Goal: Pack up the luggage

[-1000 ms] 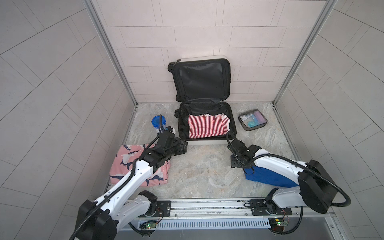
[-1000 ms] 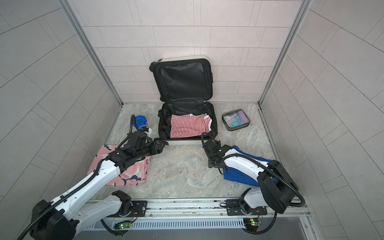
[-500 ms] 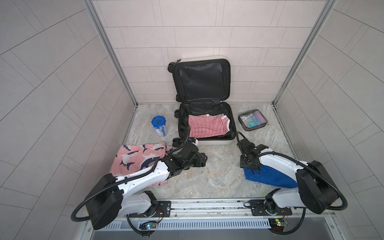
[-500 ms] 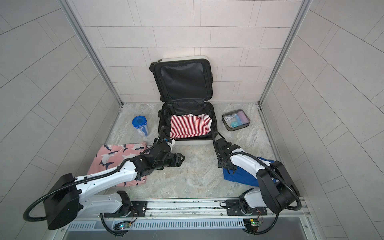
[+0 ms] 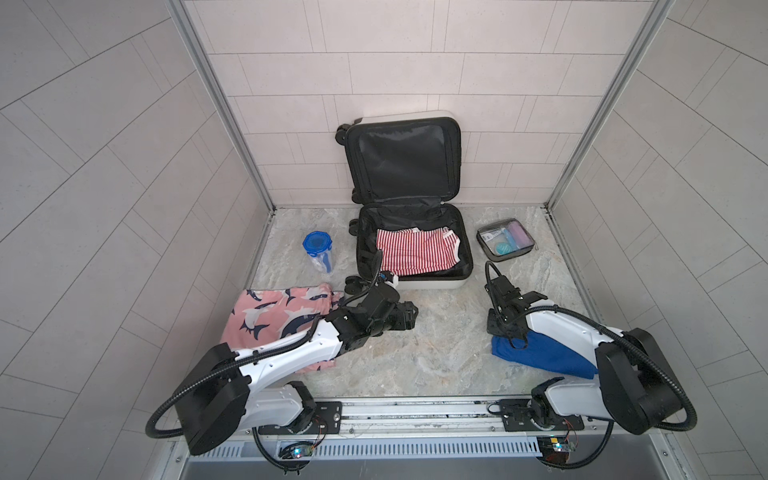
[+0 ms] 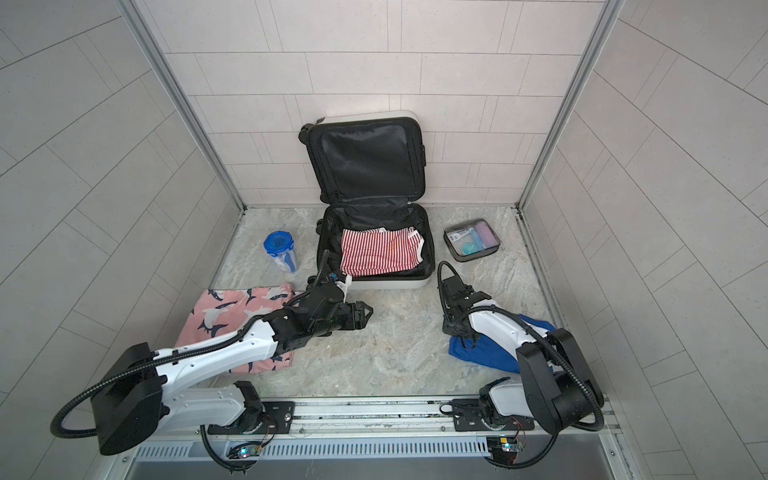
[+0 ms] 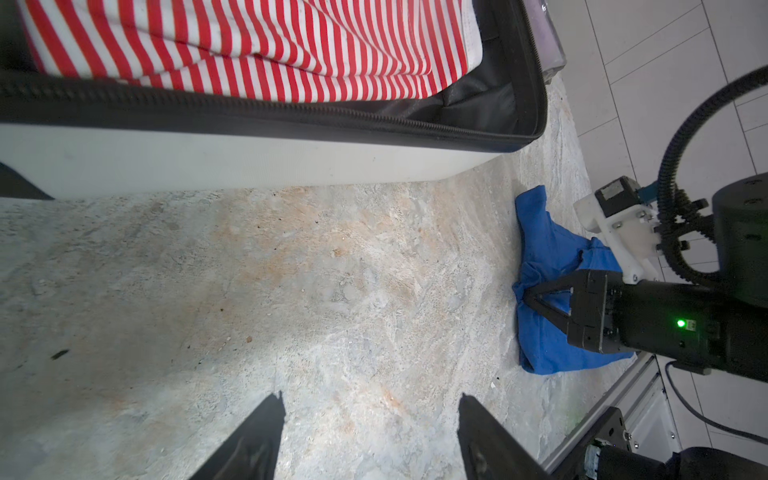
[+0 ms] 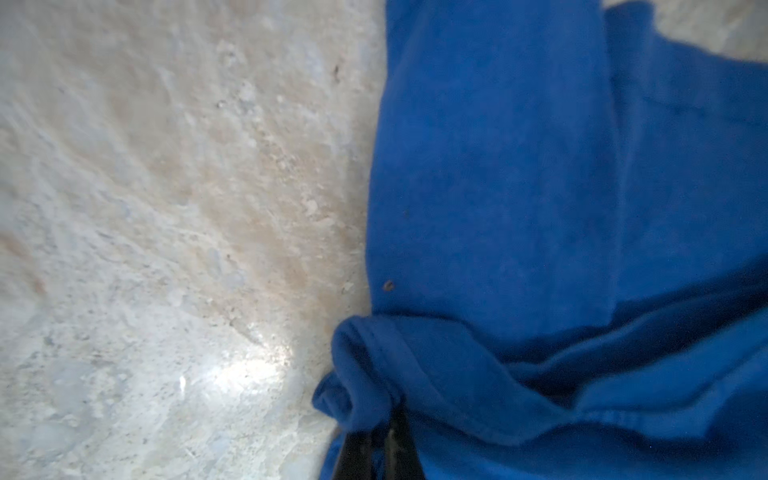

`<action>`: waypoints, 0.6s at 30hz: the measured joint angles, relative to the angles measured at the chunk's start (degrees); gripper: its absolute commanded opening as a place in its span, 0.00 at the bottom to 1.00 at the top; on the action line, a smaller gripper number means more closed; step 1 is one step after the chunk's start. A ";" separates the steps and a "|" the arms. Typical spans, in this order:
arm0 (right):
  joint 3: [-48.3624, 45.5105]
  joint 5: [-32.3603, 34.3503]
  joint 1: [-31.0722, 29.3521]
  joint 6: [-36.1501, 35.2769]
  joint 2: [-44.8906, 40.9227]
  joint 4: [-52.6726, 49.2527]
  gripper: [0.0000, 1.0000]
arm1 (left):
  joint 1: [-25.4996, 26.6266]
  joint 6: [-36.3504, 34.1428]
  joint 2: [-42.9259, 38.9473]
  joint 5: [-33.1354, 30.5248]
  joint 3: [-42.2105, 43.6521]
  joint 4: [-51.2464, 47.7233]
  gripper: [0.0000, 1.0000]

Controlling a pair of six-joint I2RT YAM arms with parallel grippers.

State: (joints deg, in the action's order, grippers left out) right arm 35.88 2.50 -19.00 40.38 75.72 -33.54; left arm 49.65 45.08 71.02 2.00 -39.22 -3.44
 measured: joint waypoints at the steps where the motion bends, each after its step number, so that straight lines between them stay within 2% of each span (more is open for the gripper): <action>1: -0.24 -0.22 -0.46 0.17 -0.26 0.37 0.00 | 0.00 0.22 -0.11 -0.37 0.11 0.31 0.72; 4: -0.33 -1.62 -4.20 1.29 -0.44 1.70 0.00 | -0.11 0.76 -1.05 -1.57 1.40 1.64 0.73; 10: 1.57 -4.17 -16.50 6.12 1.22 3.32 0.00 | -2.12 1.88 -4.76 -2.58 5.29 1.46 0.75; 18: 11.69 -6.12 -30.49 13.22 10.38 6.16 0.00 | -8.50 3.04 -11.10 -2.01 10.12 -1.05 0.80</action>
State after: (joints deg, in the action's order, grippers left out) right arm 47.57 -3.62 -49.50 53.60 86.11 -27.38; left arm 41.15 48.12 59.92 -0.01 -29.10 -4.49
